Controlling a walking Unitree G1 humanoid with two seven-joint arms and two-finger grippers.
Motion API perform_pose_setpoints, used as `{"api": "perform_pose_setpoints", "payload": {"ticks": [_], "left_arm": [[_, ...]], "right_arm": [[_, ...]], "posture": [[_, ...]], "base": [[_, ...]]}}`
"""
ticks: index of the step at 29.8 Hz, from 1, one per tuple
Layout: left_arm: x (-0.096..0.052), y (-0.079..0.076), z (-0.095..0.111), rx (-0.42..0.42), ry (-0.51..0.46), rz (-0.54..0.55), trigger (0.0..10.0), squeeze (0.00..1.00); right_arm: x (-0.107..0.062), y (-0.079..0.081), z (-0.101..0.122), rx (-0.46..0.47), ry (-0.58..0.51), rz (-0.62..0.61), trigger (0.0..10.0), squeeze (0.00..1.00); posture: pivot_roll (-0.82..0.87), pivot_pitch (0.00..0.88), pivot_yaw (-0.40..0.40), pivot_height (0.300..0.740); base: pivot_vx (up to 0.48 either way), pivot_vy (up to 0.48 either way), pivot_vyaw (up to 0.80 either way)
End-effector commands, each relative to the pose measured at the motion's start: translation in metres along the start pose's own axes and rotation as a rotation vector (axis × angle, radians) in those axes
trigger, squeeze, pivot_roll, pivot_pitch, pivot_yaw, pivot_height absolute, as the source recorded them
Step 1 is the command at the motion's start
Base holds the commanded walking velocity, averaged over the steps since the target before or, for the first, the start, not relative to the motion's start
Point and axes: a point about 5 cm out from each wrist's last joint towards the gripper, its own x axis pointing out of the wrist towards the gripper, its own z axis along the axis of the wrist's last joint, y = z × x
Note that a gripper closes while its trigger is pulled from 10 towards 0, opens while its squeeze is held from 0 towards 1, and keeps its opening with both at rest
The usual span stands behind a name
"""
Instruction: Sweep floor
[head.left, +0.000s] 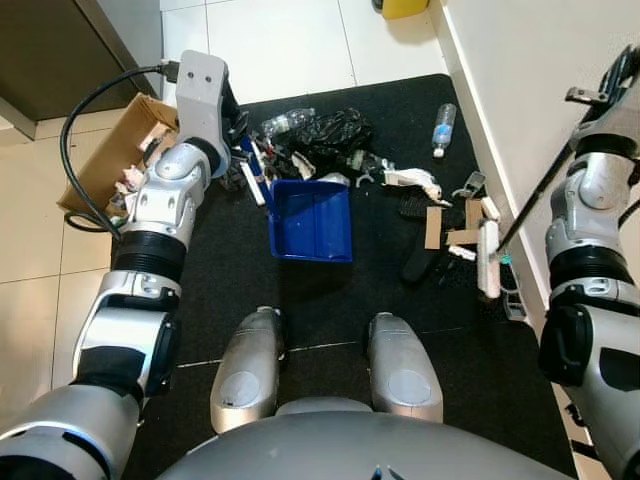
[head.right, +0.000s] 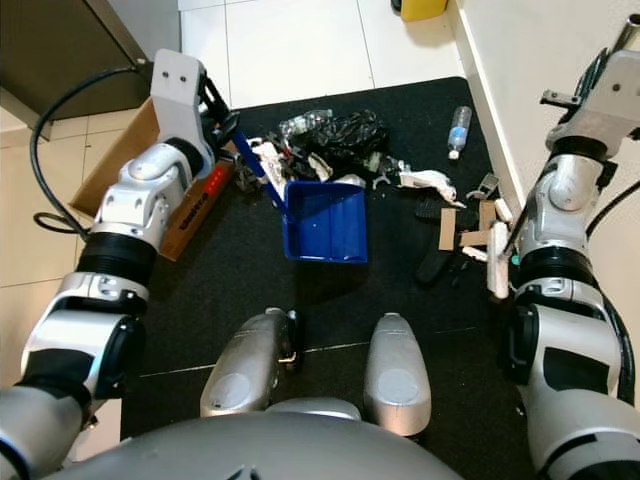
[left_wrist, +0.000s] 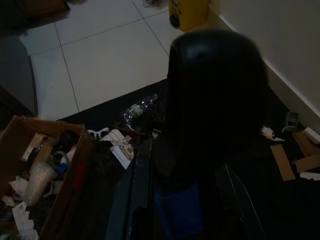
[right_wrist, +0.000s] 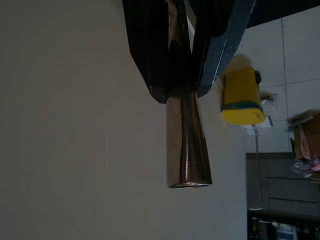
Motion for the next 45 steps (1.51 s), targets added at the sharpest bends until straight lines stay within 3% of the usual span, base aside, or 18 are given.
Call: {"api": "perform_pose_setpoints", "payload": {"ticks": [1, 4, 12, 23, 28, 40, 45], "left_arm": [[0.001, -0.003, -0.008, -0.004, 0.03, 0.0, 10.0, 0.0], [0.003, -0.006, -0.01, -0.022, 0.016, 0.004, 10.0, 0.0], [0.005, -0.004, -0.008, -0.031, -0.002, 0.035, 10.0, 0.0], [0.008, -0.003, -0.009, -0.031, 0.003, 0.056, 10.0, 0.0], [0.013, -0.007, -0.001, -0.077, -0.015, 0.04, 10.0, 0.0], [0.017, -0.015, 0.003, -0.064, -0.027, 0.015, 10.0, 0.0], [0.018, -0.017, 0.003, -0.04, -0.029, 0.012, 10.0, 0.0]], "right_arm": [[0.002, 0.001, 0.005, 0.005, -0.021, 0.011, 10.0, 0.0], [0.001, 0.006, 0.002, 0.051, 0.002, 0.015, 10.0, 0.0], [-0.001, 0.012, -0.001, 0.072, 0.031, 0.03, 10.0, 0.0], [0.0, 0.014, -0.003, 0.081, 0.053, 0.03, 10.0, 0.0], [0.0, 0.012, -0.004, 0.088, 0.06, 0.021, 10.0, 0.0], [-0.002, 0.011, -0.005, 0.096, 0.068, 0.014, 10.0, 0.0], [-0.003, 0.01, -0.007, 0.108, 0.078, 0.008, 10.0, 0.0]], "posture": [[0.04, 0.034, 0.055, 0.74], [0.03, 0.031, 0.055, 0.74], [0.03, 0.027, 0.054, 0.74], [0.04, 0.028, 0.053, 0.74], [0.04, 0.031, 0.056, 0.74], [0.03, 0.032, 0.061, 0.74], [0.03, 0.034, 0.061, 0.74]], "base": [[0.0, 0.0, 0.0], [0.0, 0.0, 0.0], [0.0, 0.0, 0.0], [0.0, 0.0, 0.0], [0.0, 0.0, 0.0], [0.0, 0.0, 0.0], [0.0, -0.422, -0.43]]}}
